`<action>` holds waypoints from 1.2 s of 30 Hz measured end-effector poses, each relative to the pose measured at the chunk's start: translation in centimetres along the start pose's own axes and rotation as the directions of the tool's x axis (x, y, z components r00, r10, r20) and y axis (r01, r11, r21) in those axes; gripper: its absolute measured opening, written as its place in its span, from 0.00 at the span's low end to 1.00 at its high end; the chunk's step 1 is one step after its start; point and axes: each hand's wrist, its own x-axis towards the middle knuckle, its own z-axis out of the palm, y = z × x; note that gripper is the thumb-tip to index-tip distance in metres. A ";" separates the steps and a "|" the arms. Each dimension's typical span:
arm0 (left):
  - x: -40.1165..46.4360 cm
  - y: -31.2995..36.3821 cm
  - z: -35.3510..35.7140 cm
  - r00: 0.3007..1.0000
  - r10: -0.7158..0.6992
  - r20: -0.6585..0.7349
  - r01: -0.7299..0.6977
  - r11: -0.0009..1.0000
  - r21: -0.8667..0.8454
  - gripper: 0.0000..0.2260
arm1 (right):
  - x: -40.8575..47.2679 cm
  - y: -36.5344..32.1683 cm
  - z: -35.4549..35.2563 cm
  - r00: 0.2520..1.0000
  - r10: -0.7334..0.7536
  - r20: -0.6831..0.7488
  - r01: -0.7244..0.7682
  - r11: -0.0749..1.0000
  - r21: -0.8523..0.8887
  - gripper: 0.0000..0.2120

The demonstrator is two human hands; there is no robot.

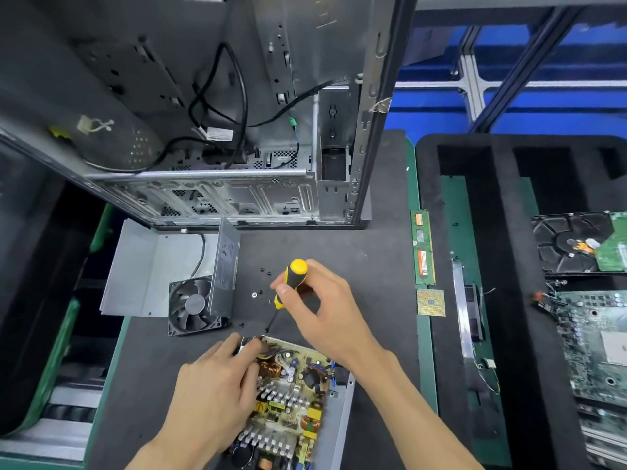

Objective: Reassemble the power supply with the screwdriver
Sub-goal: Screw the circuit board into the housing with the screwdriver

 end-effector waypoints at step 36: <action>-2.9 -0.5 -1.4 0.974 0.215 0.071 -0.223 0.965 0.137 0.16 | -0.7 -2.1 0.4 0.943 -0.113 0.314 0.195 0.950 -0.244 0.20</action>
